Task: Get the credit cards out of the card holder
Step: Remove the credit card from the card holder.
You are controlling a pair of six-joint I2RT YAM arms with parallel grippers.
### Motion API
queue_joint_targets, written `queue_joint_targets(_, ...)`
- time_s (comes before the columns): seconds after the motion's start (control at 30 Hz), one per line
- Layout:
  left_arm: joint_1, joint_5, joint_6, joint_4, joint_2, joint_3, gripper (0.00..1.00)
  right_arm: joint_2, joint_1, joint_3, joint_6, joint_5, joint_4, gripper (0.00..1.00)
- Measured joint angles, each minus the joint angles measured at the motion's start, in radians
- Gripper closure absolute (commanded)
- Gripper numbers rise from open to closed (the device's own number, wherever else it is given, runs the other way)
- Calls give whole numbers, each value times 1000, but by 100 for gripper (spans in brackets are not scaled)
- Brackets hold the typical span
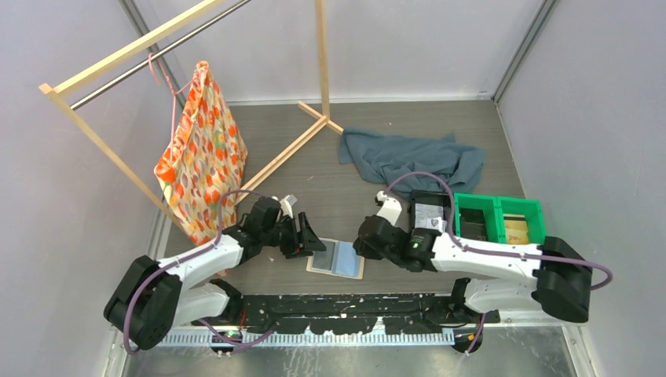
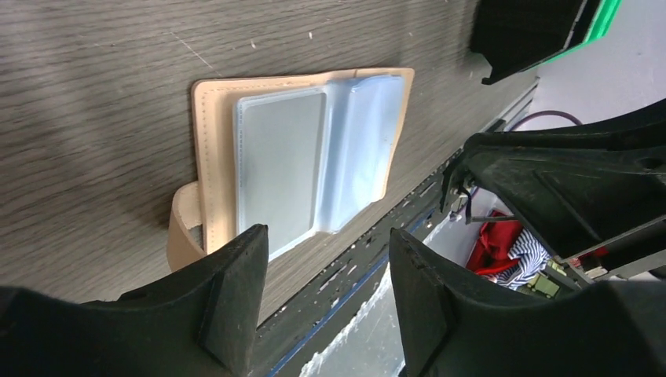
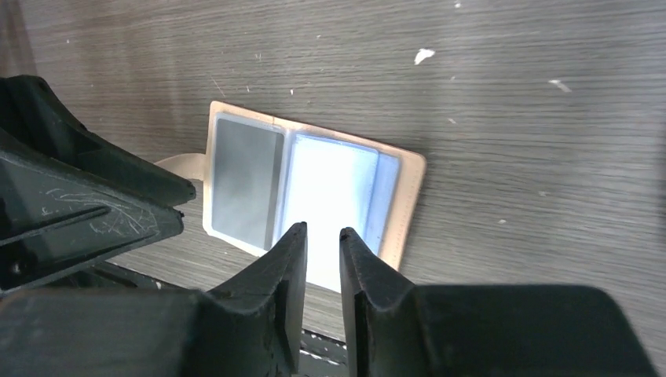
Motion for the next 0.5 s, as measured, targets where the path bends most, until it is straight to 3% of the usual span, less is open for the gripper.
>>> queue_joint_targets(0.17, 0, -22, 25, 0, 36, 0, 45, 110, 10, -37, 30, -35, 132, 85)
queue_joint_targets(0.5, 0, -28, 35, 27, 70, 0, 50, 176, 14, -89, 80, -43, 185, 87)
